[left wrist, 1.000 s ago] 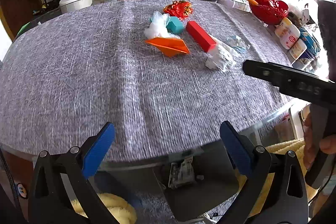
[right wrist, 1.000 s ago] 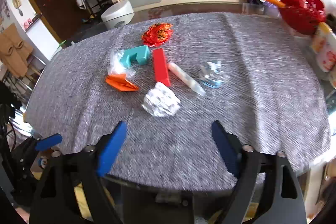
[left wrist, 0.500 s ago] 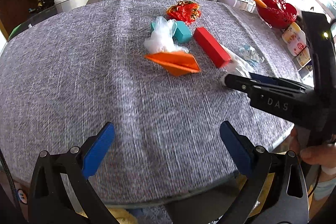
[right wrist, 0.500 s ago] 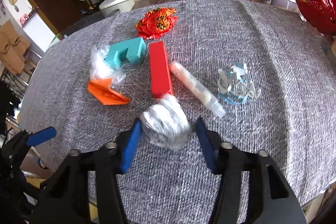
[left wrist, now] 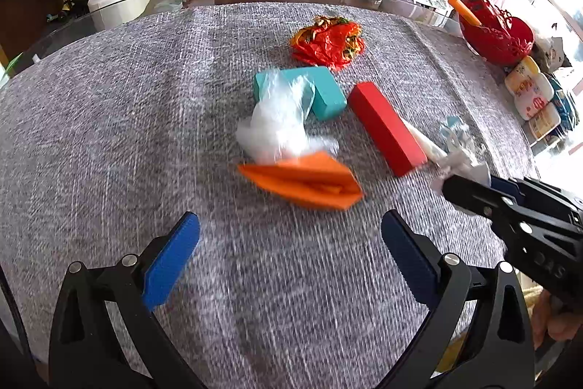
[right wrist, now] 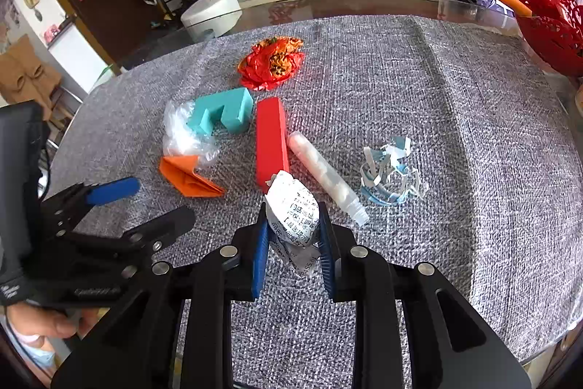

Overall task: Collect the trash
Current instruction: 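Grasp the crumpled foil ball with the right tool, then grasp the orange paper boat with the left tool while the right tool holds the foil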

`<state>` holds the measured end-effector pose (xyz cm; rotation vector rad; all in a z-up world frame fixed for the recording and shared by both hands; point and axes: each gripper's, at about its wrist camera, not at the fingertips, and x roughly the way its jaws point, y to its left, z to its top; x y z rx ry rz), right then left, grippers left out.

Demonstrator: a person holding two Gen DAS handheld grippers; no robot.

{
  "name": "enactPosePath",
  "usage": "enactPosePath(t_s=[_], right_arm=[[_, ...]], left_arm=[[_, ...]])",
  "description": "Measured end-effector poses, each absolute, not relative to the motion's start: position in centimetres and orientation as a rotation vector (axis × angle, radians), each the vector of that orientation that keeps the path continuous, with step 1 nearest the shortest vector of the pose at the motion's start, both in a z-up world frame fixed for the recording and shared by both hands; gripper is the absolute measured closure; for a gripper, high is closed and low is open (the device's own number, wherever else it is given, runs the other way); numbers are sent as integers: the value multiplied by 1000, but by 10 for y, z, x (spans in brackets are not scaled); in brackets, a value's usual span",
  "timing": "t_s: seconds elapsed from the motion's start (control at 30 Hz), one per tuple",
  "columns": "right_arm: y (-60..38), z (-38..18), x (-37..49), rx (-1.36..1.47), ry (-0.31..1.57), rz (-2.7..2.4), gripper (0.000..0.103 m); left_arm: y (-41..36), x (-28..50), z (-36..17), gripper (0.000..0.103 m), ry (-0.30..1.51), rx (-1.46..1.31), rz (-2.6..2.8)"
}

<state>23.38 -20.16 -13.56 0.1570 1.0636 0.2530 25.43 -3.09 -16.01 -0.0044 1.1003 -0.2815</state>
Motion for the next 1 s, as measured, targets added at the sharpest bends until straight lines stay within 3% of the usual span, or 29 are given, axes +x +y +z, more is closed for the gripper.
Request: enactPosePath(t_s=[0.23, 0.3, 0.43, 1.0], right_arm=[[-207, -143, 239, 181, 1076, 245, 77], [-207, -144, 240, 184, 1076, 244, 77], [-207, -144, 239, 191, 1075, 244, 77], [-211, -120, 199, 181, 1038, 226, 77]], left_arm=[[-37, 271, -167, 9, 1108, 0, -290], [-40, 272, -169, 13, 1105, 14, -287], [-44, 270, -167, 35, 1080, 67, -265], [-34, 212, -160, 42, 1094, 28, -282]])
